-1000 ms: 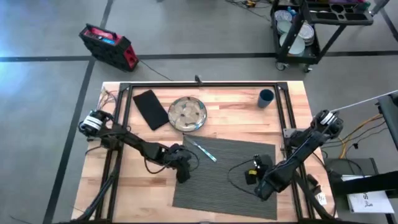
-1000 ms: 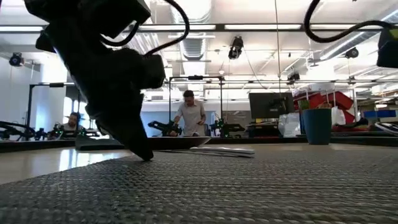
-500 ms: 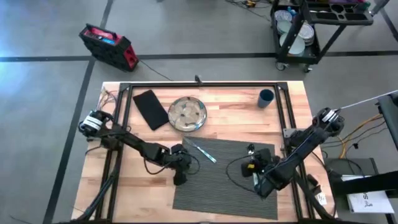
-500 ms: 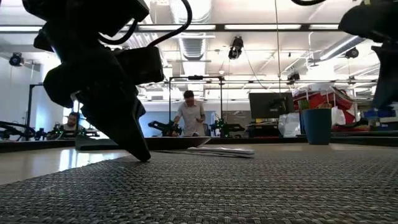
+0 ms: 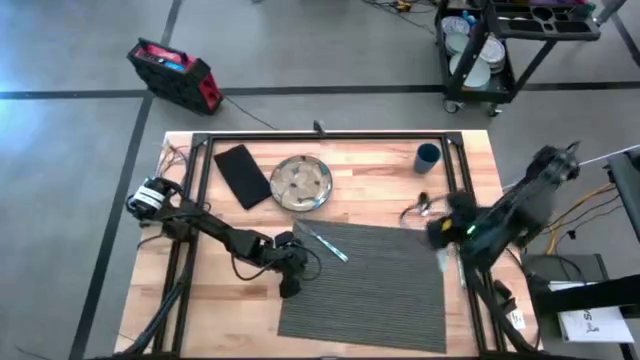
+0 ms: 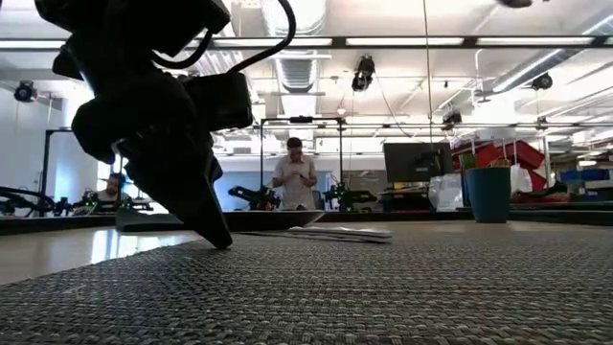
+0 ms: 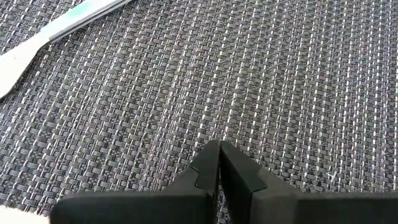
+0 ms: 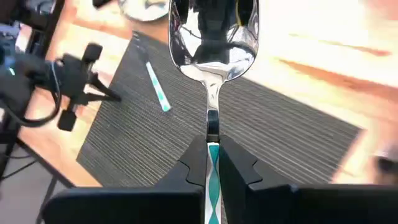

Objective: Set table place
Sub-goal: Put the blue spoon on the gray mat

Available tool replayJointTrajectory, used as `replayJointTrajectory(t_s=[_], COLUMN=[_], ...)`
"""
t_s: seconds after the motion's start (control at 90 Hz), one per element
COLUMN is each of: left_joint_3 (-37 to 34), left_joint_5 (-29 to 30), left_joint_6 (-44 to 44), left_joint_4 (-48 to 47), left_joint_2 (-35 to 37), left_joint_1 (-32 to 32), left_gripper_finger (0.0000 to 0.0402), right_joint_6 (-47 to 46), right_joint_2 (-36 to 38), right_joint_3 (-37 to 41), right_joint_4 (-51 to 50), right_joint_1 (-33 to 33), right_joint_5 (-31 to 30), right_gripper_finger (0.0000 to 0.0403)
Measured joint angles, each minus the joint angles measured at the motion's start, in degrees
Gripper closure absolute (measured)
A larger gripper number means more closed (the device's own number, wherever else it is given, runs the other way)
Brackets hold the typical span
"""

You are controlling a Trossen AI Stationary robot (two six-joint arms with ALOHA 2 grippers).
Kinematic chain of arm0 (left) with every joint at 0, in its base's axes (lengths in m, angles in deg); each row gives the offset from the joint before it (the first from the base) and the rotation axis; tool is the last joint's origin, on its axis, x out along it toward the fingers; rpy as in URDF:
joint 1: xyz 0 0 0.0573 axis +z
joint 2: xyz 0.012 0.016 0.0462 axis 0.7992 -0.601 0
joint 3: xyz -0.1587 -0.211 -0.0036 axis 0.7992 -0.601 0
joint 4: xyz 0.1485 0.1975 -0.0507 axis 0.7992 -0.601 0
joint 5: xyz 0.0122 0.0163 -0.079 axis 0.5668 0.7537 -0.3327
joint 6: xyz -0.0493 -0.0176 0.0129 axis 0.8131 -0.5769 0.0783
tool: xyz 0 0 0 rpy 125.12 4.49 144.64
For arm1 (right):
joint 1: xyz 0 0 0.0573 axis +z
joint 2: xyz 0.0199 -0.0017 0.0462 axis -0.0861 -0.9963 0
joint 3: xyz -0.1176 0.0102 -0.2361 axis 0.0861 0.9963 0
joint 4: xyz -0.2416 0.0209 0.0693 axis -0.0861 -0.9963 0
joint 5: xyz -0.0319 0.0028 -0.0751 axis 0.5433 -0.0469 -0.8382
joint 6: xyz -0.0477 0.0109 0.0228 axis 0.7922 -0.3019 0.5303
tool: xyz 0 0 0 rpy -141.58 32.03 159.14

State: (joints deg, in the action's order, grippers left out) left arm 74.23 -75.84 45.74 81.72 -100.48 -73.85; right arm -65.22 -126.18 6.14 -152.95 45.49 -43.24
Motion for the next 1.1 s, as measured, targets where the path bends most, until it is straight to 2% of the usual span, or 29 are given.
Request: replayJointTrajectory(t_s=[0.078, 0.167, 0.256, 0.356, 0.444, 0.511, 0.689, 0.956, 1.1], left_joint_3=[0.1, 0.1, 0.1, 0.1, 0.1, 0.2, 0.2, 0.2, 0.2], left_joint_5=[-1.3, -1.7, -2.5, -2.8, -2.8, -2.8, -4.4, -4.9, -5.3], left_joint_6=[2.1, 4.8, 6.2, 6.3, 5.3, 4.3, 3.5, 1.9, 1.9], left_joint_4=[0.4, 0.8, 2.2, 4.9, 7.2, 7.6, 7.4, 7.0, 6.7], left_joint_2=[0.0, 0.0, 0.0, 0.0, 0.0, 0.0, 0.0, 0.0, 0.0], left_joint_1=[0.1, 0.0, 0.0, 0.1, 0.5, 1.0, 2.0, 2.1, 2.1], left_gripper_finger=[0.0402, 0.0402, 0.0402, 0.0402, 0.0402, 0.0402, 0.0402, 0.0402, 0.0402], right_joint_6=[-1.5, -8.6, -13.3, -14.4, -14.3, -14.4, -14.5, -14.5, -14.5], right_joint_2=[4.3, 6.0, 5.9, 5.8, 6.8, 7.1, 6.8, 7.0, 4.5], right_joint_3=[1.8, 5.8, 11.7, 19.4, 24.9, 27.6, 31.2, 31.6, 32.1], right_joint_4=[0.8, 0.1, 1.6, 10.6, 21.2, 25.0, 28.8, 29.1, 29.4], right_joint_1=[-1.4, -1.6, -1.8, -3.5, -3.0, -1.9, -1.9, -1.9, -1.9], right_joint_5=[-0.2, 0.2, 5.7, 14.1, 14.1, 14.3, 15.1, 14.7, 14.9], right_gripper_finger=[0.0403, 0.0403, 0.0403, 0.0403, 0.0403, 0.0403, 0.0403, 0.0403, 0.0403])
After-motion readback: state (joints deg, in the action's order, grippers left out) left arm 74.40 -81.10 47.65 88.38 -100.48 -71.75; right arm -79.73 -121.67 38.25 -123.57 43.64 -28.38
